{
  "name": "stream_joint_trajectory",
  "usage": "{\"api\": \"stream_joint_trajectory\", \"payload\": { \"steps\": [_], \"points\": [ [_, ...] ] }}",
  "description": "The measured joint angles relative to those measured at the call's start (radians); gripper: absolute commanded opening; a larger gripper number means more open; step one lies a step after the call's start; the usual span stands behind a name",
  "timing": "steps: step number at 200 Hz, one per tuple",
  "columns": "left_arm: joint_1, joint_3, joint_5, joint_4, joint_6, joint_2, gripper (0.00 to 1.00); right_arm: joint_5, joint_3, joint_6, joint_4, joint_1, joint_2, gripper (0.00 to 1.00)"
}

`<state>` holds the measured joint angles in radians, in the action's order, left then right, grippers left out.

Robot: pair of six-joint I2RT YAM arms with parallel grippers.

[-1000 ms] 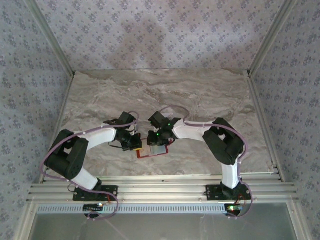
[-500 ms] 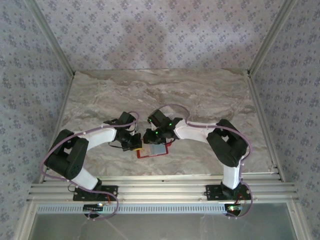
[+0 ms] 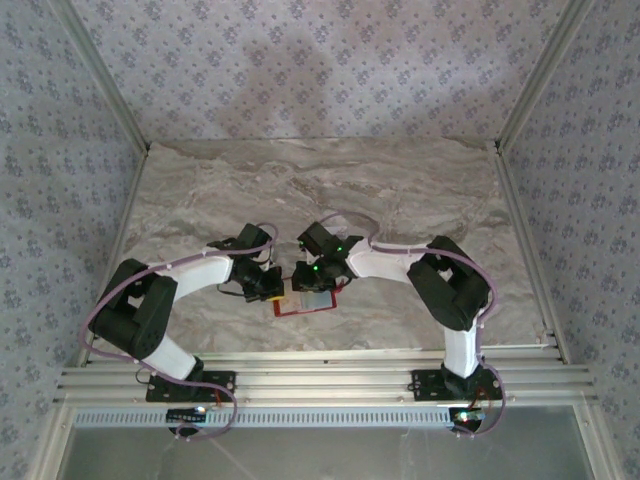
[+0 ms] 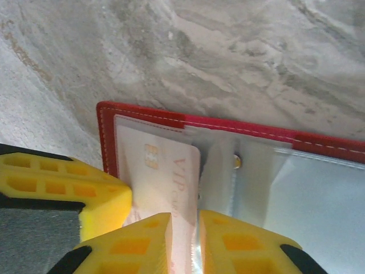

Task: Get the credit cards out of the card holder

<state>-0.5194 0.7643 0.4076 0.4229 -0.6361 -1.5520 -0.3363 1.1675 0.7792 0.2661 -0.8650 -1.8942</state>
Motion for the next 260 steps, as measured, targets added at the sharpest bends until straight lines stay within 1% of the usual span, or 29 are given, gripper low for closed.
{"api": "stream_joint_trajectory", "payload": {
  "steps": [46,106,210,260],
  "points": [
    [0.0,0.0,0.0,0.0,0.0,0.0,0.0,0.005,0.0,-0.002,0.014,0.003,0.0,0.21],
    [0.0,0.0,0.0,0.0,0.0,0.0,0.0,-0.051,0.0,-0.001,-0.037,0.003,-0.02,0.21],
    [-0.001,0.001,0.0,0.0,0.0,0.0,0.0,-0.002,0.008,-0.013,0.022,0.003,-0.025,0.22],
    [-0.005,0.002,-0.004,0.0,0.0,0.0,0.0,-0.035,-0.002,-0.008,-0.008,0.007,-0.025,0.19]
  ]
}}
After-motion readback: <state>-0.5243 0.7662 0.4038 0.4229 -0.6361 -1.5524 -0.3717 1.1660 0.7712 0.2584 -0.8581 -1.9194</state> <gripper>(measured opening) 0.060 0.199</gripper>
